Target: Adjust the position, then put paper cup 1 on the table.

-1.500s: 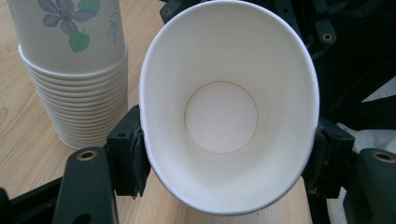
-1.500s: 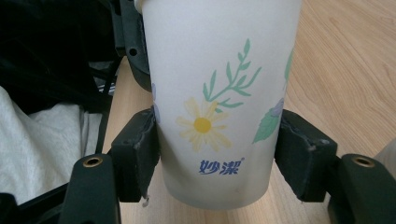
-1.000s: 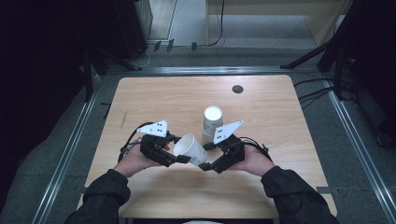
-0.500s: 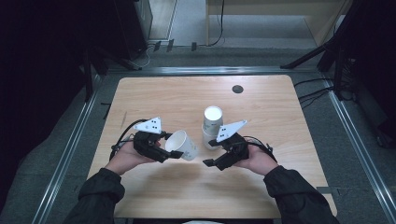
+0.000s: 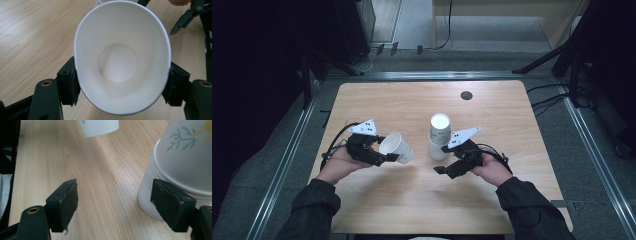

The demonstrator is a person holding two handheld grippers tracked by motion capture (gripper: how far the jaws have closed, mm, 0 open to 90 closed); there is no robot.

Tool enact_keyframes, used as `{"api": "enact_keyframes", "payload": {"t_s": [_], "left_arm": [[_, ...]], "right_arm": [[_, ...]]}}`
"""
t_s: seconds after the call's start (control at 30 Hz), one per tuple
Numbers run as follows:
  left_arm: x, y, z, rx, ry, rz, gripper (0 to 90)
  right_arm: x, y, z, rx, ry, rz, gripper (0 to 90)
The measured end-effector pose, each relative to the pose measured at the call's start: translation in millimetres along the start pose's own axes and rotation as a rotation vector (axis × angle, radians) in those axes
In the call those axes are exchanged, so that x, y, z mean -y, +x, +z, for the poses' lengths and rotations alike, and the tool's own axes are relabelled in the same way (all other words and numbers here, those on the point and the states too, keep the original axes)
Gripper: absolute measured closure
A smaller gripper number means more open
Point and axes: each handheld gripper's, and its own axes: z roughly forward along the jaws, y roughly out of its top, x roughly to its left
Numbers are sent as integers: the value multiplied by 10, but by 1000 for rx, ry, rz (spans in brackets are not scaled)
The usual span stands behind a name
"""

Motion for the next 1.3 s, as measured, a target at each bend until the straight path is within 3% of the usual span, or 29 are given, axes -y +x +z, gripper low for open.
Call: {"api": "enact_keyframes", "payload": {"t_s": [0.67, 1.13, 1.27, 1.3], "left_arm": [[41, 298, -101, -102, 21, -57, 295], [159, 724, -335, -234, 5, -186, 296], [211, 852, -400, -266, 13, -235, 295], [228, 895, -419, -294, 29, -243, 294]], "right_arm": [[112, -40, -166, 33, -17, 3, 224], [191, -41, -202, 59, -5, 13, 224], [217, -37, -225, 62, -6, 22, 224], [225, -37, -230, 65, -6, 23, 224]]}}
